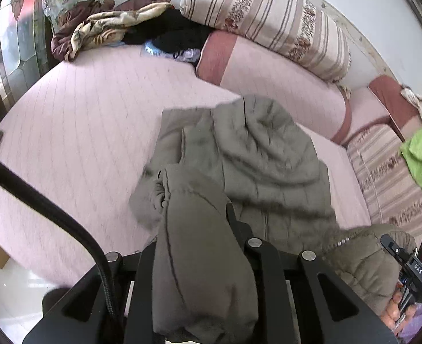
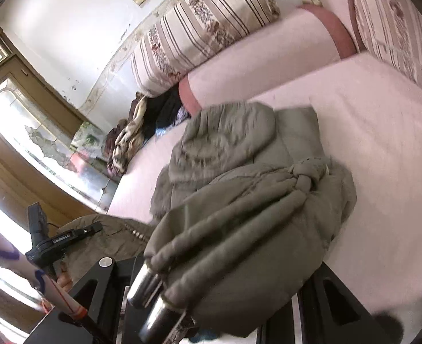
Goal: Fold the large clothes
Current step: 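Close both tools on the coat hem and lift it, then fold the held hem over toward the hood and open both tools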
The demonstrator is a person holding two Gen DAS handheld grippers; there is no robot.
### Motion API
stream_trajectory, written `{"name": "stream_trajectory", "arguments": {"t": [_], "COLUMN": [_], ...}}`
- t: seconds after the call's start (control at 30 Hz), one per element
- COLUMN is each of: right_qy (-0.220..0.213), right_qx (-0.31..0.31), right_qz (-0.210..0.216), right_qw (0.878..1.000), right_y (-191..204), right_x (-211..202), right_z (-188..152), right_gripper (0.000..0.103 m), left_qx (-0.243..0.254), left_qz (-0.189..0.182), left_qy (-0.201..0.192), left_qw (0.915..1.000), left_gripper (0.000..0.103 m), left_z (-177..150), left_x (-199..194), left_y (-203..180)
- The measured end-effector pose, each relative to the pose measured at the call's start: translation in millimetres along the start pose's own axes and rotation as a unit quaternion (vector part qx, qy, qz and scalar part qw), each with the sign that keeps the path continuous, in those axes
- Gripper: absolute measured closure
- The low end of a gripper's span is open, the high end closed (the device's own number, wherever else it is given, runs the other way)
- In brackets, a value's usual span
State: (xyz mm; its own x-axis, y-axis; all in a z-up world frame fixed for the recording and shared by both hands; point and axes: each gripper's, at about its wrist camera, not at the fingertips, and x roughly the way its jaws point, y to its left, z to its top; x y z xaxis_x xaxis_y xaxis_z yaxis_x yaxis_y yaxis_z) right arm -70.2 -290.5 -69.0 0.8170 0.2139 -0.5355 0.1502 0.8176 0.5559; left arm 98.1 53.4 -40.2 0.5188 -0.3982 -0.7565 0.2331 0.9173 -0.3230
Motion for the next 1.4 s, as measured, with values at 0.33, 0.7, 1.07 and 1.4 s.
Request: {"name": "stream_trajectory", "arguments": {"t": [0.33, 0.7, 1.07, 1.4], "right_qy": [-0.010, 0.012, 0.039, -0.015], "right_qx": [0.006, 0.046, 0.101, 0.110], "right_qz": [-0.066, -0.138, -0.172, -0.112], "right_qw": [0.998, 0.989, 0.979, 0.988], "right_y": [-13, -66, -108, -80], "right_x": [75, 178, 241, 182], "right_z": [86, 144, 167, 177], "right_gripper": [0.074, 0.073, 0.069, 0.031], "left_qx": [0.008, -0.014, -0.036, -0.091], "left_qz": [0.058, 0.115, 0.142, -0.036], "left_qy": [0.003, 0.050, 0.082, 0.051], "left_qw": [0.9983, 0.9919, 0.9858, 0.9939], "left_gripper": [0.085, 0.084, 0.078, 0.044], "left_z": [79, 149, 173, 186], "left_x": [79, 195, 256, 159], "left_y": [-24, -28, -24, -13]}}
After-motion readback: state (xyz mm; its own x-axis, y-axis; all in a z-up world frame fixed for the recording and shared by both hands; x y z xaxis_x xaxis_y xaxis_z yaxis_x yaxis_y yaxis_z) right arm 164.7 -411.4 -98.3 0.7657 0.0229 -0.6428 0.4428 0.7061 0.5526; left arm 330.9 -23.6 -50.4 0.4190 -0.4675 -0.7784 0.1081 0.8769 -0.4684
